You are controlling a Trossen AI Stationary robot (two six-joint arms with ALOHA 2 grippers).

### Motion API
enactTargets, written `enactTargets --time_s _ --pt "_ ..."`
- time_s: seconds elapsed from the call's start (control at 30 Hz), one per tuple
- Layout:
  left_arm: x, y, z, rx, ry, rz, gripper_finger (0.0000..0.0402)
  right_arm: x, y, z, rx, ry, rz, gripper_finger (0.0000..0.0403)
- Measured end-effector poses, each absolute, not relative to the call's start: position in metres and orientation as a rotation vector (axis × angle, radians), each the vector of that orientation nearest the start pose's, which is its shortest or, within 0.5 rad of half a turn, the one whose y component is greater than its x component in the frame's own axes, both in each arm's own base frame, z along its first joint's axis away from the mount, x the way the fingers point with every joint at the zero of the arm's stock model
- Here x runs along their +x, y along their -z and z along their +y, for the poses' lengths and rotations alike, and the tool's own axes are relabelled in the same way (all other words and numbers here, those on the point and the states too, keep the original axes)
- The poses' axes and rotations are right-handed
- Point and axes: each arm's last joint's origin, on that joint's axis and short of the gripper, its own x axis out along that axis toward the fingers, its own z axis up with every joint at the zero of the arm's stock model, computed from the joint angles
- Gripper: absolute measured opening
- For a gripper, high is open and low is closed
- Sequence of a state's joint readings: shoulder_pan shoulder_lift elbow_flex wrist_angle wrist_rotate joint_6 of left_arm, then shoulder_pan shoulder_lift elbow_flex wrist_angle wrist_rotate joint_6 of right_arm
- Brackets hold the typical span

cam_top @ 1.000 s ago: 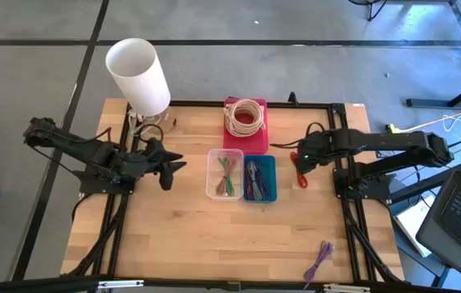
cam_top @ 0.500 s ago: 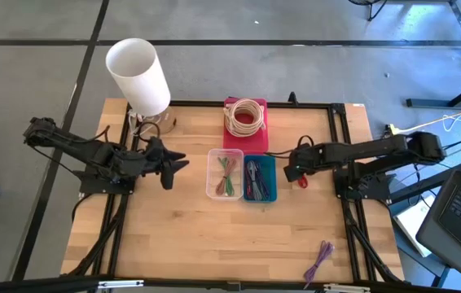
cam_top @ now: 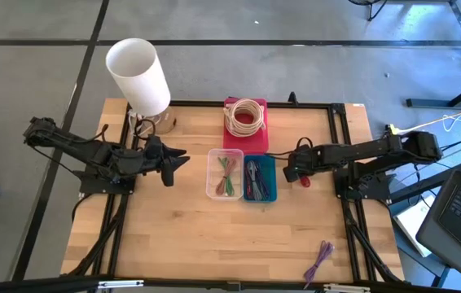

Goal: Pick & Place USB Port
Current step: Put the red charger cable into the transparent bin

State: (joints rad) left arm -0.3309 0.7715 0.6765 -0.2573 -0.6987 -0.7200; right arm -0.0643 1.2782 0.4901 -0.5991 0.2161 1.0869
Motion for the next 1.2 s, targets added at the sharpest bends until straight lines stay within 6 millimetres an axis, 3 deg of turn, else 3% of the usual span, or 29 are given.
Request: enactTargets --time_s 0.17,0.37,0.53,0.73,0.9,1.0,1.2 --pt "0.162 -0.293 -0.036 -0.533 -0.455 0.161 0.0143 0.175 -0.160 -0.014 0.758 0.992 1.105 0.0026" --pt "0.162 -0.293 -0.036 -0.580 -0.459 0.151 0.0143 0.177 -0.246 -0.003 0.621 0.977 0.990 0.0026" --pt "0.164 -0.296 -0.037 -0.642 -0.451 0.105 0.0143 0.190 -0.330 0.011 0.534 0.708 0.654 0.0026" --pt "0.180 -0.321 -0.041 -0.643 -0.321 -0.119 0.0143 0.211 -0.404 0.025 0.409 0.349 0.251 0.0026" --pt "0.199 -0.340 -0.040 -0.567 -0.154 -0.327 0.0143 0.231 -0.422 0.033 0.385 0.168 0.060 0.0026" --pt "0.213 -0.339 -0.036 -0.540 -0.099 -0.379 0.0143 0.248 -0.417 0.038 0.392 0.105 0.060 0.0026" --pt "0.242 -0.332 -0.025 -0.566 -0.034 -0.325 0.0143 0.288 -0.395 0.048 0.420 -0.007 0.102 0.0026"
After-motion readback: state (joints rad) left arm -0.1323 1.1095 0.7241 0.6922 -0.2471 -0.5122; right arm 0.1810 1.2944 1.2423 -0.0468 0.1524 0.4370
